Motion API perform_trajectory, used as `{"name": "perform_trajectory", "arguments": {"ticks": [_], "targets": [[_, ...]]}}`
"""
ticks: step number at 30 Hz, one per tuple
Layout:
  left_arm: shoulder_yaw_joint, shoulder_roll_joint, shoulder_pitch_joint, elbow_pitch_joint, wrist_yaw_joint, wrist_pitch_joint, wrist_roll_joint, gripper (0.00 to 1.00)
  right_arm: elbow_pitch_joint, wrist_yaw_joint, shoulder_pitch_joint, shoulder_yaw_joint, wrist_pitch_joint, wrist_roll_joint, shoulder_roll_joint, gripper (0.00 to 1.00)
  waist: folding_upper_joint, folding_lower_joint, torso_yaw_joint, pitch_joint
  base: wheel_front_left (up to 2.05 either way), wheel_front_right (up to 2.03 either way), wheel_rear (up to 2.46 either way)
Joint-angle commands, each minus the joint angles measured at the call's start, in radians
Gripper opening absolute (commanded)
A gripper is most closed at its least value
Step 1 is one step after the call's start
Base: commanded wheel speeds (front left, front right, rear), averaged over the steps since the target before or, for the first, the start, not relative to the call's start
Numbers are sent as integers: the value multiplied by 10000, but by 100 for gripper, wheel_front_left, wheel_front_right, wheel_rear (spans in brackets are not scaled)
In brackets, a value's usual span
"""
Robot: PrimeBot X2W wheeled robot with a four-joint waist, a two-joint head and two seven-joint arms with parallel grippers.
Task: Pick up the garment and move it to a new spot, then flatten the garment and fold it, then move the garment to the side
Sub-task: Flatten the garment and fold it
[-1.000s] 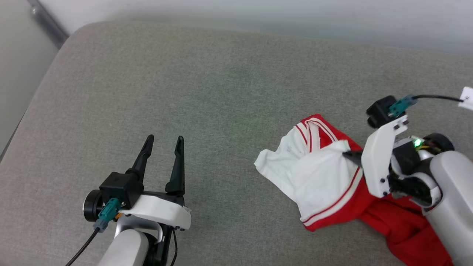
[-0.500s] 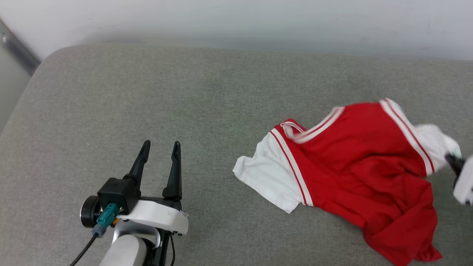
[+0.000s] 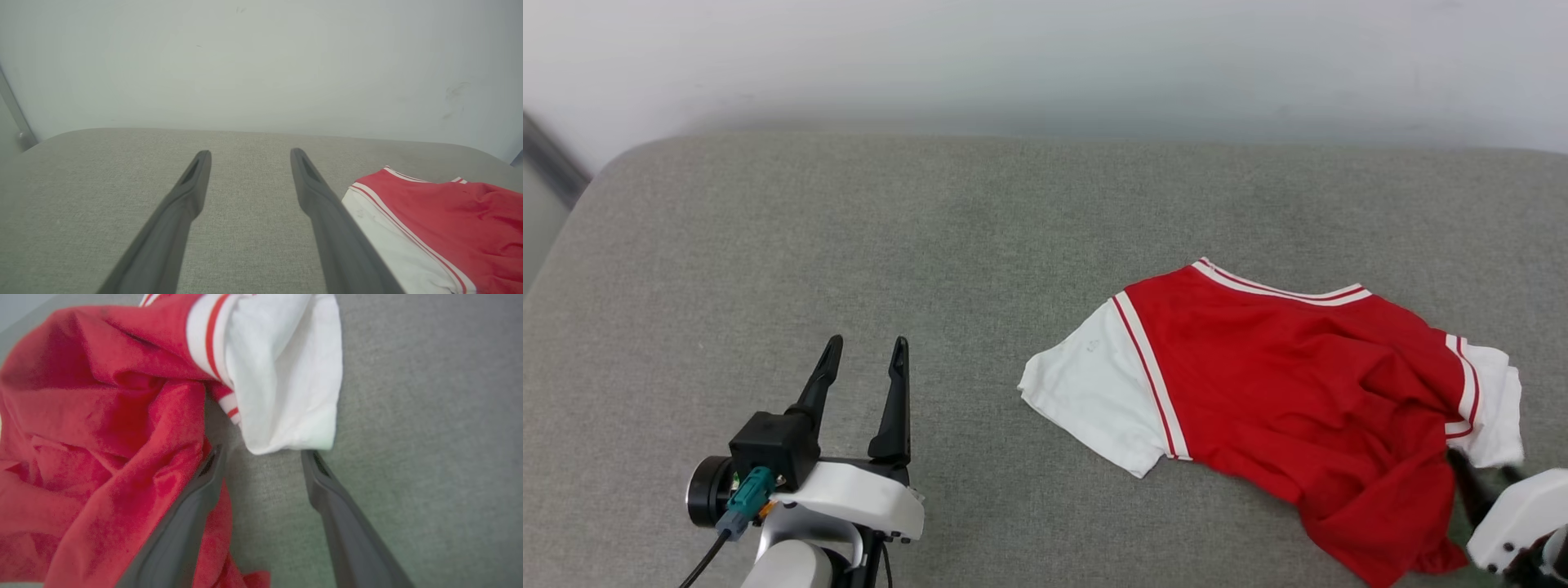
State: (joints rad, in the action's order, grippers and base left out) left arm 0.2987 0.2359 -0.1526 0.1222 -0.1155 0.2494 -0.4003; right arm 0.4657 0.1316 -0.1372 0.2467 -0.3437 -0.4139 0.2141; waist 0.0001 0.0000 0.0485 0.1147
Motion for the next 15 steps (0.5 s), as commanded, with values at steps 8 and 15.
{"name": "perform_trajectory", "arguments": {"ticks": [8, 15], "targets": [[-51, 240, 544, -88, -236, -235, -71, 100, -2323, -13, 710, 297, 2276, 1062, -427, 100, -1, 0, -82, -802, 0, 0, 0], [-124, 451, 955, -227, -428, -496, -135, 100, -4260, -13, 1600, -539, 3031, 1561, -767, 100, -1, 0, -119, -1258, 0, 0, 0]]}}
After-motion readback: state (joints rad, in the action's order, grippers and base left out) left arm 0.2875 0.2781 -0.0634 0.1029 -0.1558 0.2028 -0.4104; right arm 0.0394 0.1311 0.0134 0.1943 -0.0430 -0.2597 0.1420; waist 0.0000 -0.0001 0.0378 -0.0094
